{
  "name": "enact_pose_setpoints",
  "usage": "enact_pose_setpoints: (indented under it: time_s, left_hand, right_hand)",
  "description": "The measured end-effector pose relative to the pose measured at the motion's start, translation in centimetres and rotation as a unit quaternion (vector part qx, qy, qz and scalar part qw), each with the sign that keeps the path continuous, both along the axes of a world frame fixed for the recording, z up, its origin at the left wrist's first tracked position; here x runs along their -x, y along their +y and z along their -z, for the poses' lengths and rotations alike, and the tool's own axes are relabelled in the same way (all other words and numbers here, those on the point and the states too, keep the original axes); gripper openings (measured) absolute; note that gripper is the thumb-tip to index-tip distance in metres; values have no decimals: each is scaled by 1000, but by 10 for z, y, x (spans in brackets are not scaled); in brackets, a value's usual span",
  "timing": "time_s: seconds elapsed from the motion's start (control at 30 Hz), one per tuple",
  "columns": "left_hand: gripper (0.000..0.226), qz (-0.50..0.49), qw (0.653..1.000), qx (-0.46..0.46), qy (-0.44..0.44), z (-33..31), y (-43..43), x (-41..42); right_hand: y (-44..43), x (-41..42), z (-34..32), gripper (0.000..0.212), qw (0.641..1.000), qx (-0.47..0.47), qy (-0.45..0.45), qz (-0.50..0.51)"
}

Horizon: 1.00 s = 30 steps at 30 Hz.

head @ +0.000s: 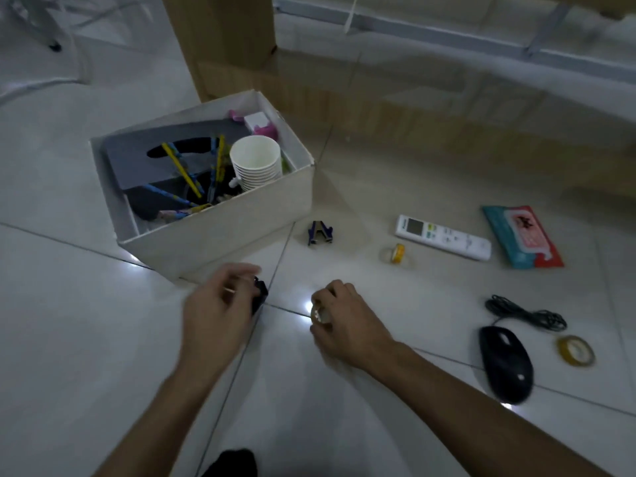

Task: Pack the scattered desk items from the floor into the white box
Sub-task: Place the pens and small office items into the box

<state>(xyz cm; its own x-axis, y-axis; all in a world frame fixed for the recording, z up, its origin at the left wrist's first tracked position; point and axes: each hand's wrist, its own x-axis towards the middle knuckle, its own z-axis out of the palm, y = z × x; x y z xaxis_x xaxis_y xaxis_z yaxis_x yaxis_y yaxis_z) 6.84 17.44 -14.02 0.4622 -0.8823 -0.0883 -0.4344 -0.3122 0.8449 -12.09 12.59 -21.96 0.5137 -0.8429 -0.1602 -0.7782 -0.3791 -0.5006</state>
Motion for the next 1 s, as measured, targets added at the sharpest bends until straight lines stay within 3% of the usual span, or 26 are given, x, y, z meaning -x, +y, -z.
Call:
enact_pose_setpoints:
  time_s: [0.1, 0.17, 0.2, 0.27, 0.33, 0.47, 0.57, 0.67, 0.77, 0.87, 0.93, 1.0]
  left_hand:
    - [18, -2, 985, -72, 158, 34, 8, 46]
    - [19, -22, 952, -129, 275, 41, 9, 73]
    - [24, -28, 921, -162, 354, 41, 6, 83]
    - [39, -58, 820, -222, 524, 39, -4, 99]
    - [44, -66, 754, -265, 598, 40, -14, 111]
    - [36, -41, 755, -284, 590, 52, -25, 132]
    - [31, -48, 741, -295, 601, 56, -32, 143]
    - [31, -48, 739, -295, 603, 55, -38, 154]
    - [29, -33, 744, -295, 598, 54, -44, 159]
    - [26, -26, 755, -287, 589, 52, -52, 159]
    - [24, -31, 757, -282, 589, 53, -55, 158]
    - [23, -52, 755, -269, 596, 59, -56, 157]
  right_hand:
    - [7, 3, -6, 46, 993, -44, -68, 85]
    - [12, 7, -17, 44, 977, -57, -131, 156]
    - [16, 11, -23, 42, 971, -60, -149, 179]
    - [23, 22, -32, 44, 969, -57, -150, 186]
    - [31, 38, -37, 47, 976, -55, -129, 167]
    - [27, 80, -41, 48, 955, -71, -185, 219]
    - [-6, 105, -37, 52, 927, 8, -198, 319]
    - [-49, 119, -19, 54, 945, 18, -119, 305]
    - [-71, 125, 3, 34, 968, -3, -10, 250]
    - [-69, 126, 4, 23, 930, -23, -136, 340]
    - [-59, 127, 2, 35, 939, -14, -169, 298]
    - [-51, 125, -1, 59, 970, -26, -122, 207]
